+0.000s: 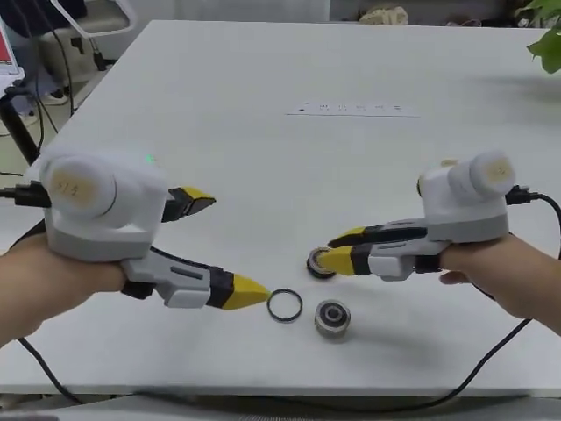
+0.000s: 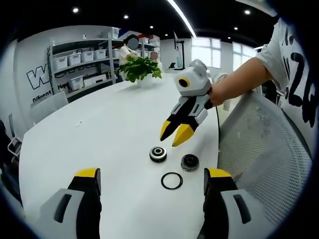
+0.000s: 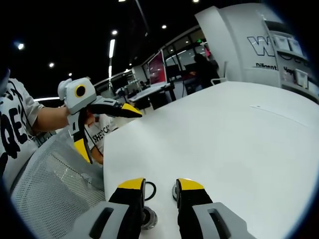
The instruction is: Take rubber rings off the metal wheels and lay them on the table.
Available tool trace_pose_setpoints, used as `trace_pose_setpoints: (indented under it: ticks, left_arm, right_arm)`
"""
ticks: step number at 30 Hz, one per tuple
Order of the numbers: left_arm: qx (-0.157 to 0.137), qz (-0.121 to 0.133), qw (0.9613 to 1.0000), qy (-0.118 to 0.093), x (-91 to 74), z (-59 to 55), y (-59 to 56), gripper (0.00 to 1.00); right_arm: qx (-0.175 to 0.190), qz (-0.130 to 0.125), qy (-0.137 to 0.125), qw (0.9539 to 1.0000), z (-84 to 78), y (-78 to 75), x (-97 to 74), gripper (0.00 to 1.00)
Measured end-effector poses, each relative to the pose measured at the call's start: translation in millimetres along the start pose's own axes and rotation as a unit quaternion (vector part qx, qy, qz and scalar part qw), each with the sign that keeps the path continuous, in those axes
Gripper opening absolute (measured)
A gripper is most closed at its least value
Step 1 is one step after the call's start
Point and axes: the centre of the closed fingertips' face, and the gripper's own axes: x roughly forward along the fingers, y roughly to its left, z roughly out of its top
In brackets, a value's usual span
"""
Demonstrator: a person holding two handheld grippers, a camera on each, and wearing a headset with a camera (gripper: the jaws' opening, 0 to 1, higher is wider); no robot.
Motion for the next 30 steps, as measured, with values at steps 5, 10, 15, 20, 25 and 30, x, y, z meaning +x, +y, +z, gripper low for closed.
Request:
trace_pose_setpoints:
  ticks: [5, 10, 15, 20, 25, 30]
  left_arm:
    - [0.005, -0.003, 1.0000, 0.003, 7.9, 0.9, 2.7, 0.74]
    - [0.006, -0.008, 0.9999, 0.011, 16.0, 0.0, 6.9, 0.72]
    - [0.007, -0.015, 0.9998, 0.015, 23.9, 0.2, 6.4, 0.71]
    - [0.004, -0.023, 0.9995, 0.019, 33.9, -0.3, 6.2, 0.67]
    - [0.005, -0.030, 0.9993, 0.021, 42.7, 1.0, 5.8, 0.64]
    - [0.011, -0.041, 0.9986, 0.032, 52.3, -3.6, 3.7, 0.59]
  right_arm:
    - [-0.002, -0.007, 0.003, 1.0000, -3.0, -6.6, -3.7, 0.23]
    - [-0.003, -0.016, 0.011, 0.9998, -8.7, -11.4, -6.8, 0.23]
    - [-0.008, -0.022, 0.020, 0.9995, -14.3, -14.4, -7.4, 0.23]
    - [-0.016, -0.026, 0.031, 0.9991, -20.3, -17.3, -6.2, 0.23]
    - [-0.024, -0.030, 0.040, 0.9985, -24.7, -20.8, -5.3, 0.22]
    - [-0.031, -0.033, 0.045, 0.9980, -28.7, -25.1, -4.3, 0.22]
